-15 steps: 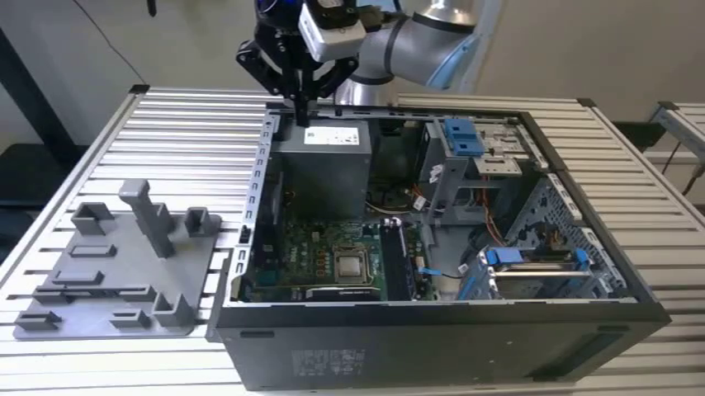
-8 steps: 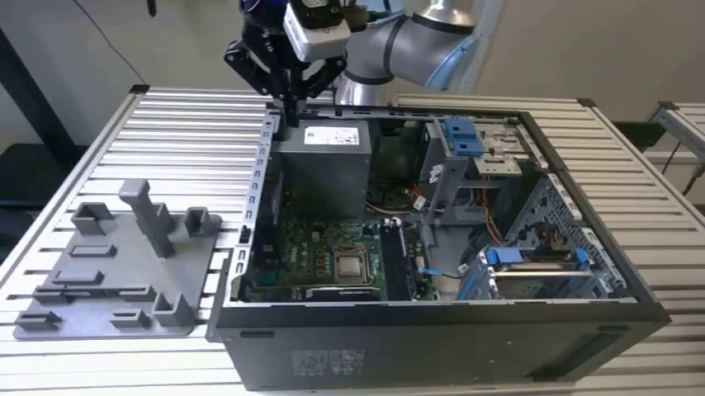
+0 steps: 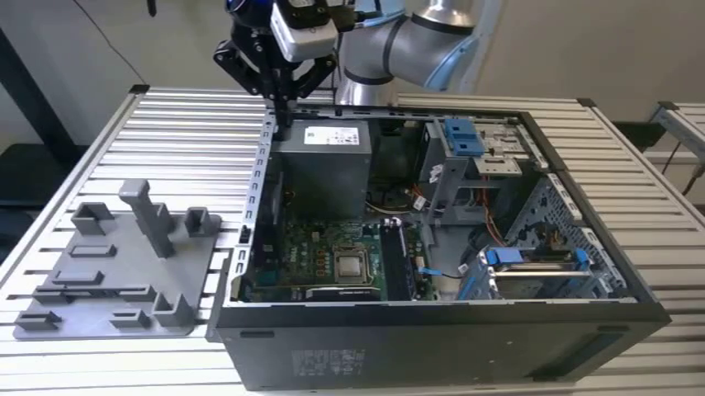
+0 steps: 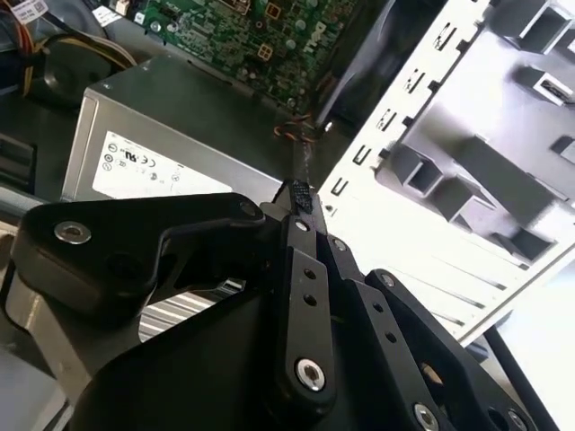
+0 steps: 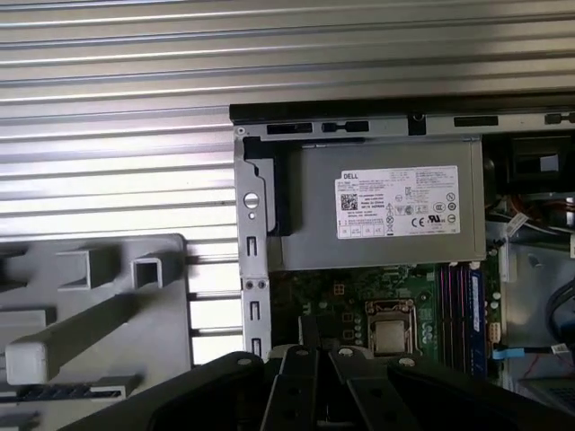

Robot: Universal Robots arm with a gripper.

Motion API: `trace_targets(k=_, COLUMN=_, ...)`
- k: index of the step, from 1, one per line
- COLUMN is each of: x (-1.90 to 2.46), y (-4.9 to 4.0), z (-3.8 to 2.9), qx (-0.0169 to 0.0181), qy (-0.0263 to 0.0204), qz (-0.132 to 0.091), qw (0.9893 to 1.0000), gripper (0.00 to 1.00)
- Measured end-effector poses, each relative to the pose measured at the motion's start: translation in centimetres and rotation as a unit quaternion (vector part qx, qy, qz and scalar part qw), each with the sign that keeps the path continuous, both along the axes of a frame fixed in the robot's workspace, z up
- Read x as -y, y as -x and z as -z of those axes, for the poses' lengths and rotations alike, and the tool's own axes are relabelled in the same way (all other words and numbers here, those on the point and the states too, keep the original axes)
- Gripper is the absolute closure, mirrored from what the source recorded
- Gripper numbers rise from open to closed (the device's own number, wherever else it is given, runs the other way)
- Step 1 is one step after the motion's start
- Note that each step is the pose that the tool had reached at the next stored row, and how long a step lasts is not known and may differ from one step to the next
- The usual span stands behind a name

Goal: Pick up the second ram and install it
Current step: 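Reach for the second ram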

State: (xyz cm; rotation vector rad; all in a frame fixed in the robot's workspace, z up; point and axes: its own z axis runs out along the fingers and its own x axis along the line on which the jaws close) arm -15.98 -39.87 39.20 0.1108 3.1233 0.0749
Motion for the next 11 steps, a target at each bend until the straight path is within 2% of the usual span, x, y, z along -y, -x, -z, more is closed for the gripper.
trace_targets(k=6, x=0.00, y=0.59, z=0.00, qx=-0.0017, qy=0.0000, qz=0.000, qw=1.0000, gripper=0.89)
trace_targets(k=11, x=0.00, y=1.69, z=0.01, qx=-0.0016, qy=0.0000, qz=0.000, qw=1.0000, gripper=0.89)
